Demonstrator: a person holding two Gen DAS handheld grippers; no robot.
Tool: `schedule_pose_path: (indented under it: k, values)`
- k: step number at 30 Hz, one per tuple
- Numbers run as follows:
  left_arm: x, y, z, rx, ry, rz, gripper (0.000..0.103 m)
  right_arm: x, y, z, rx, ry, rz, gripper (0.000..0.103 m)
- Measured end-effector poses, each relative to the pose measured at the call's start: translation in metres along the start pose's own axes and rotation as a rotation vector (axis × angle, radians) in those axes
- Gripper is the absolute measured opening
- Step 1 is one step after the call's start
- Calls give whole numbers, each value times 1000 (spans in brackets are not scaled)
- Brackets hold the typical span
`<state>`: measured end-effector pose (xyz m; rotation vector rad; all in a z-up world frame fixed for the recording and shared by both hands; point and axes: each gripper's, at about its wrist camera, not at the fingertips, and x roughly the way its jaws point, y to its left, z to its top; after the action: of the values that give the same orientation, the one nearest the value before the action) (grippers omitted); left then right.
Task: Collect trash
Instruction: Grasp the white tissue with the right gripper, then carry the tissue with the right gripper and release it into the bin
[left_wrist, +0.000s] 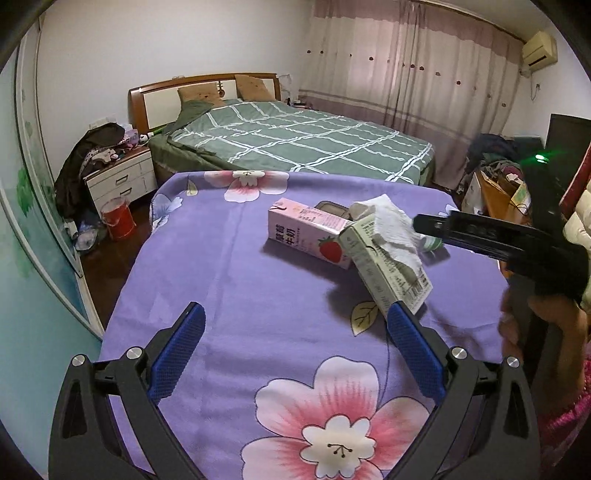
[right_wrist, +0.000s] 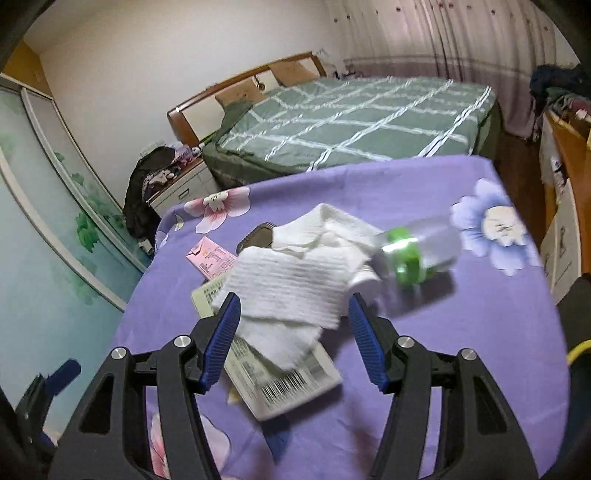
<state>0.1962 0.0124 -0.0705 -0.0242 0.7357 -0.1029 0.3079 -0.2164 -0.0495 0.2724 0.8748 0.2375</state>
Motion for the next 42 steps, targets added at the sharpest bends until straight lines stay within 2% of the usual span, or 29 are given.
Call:
schedule_pose_path:
  k: [7, 11, 14, 16, 17, 18, 26, 36, 42]
  values:
    - [4, 5, -1, -14, 5, -8, 97, 30, 1, -2, 26, 77, 41, 58]
    - [4, 4, -2, -16, 5, -15, 97, 29, 1, -6, 14, 86, 64, 57]
    - [3, 1, -2, -14, 5, -20, 97, 26, 4, -7, -4, 96, 75, 44]
    - [1, -1, -2, -12, 5, -21, 97, 27, 5, -7, -14, 103, 70, 26]
    - [1, -2, -3, -10, 5, -21, 97, 25, 5, -8, -17, 104, 67, 20]
    - [0, -3, -3, -9, 5, -21, 97, 23, 5, -9, -24, 106, 57, 3]
    - [-2, -6, -5, -10, 9, -16, 97, -15, 3, -13, -38, 32, 63, 3]
    - [-6, -22, -7, 5, 11, -27, 97, -111, 4, 1, -96, -147, 83, 3]
    - [-10, -34, -6, 18, 2, -33, 97, -169, -13, -4, -134, -226, 35, 3]
